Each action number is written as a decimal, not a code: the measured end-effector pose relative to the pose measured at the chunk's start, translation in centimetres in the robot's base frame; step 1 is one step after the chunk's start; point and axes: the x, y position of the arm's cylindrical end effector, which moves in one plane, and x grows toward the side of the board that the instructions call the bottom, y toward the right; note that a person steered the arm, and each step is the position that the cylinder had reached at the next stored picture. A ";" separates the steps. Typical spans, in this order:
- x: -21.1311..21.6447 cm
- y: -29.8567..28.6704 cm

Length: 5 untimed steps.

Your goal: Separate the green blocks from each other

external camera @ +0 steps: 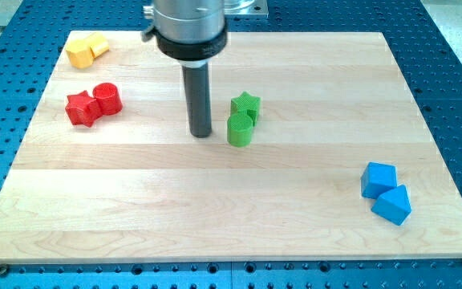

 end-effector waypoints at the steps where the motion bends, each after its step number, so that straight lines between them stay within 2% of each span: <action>1: 2.0 6.5; 2: 0.0 3.8; 3: -3.0 8.2; 4: 0.5 14.0; 5: 4.7 17.1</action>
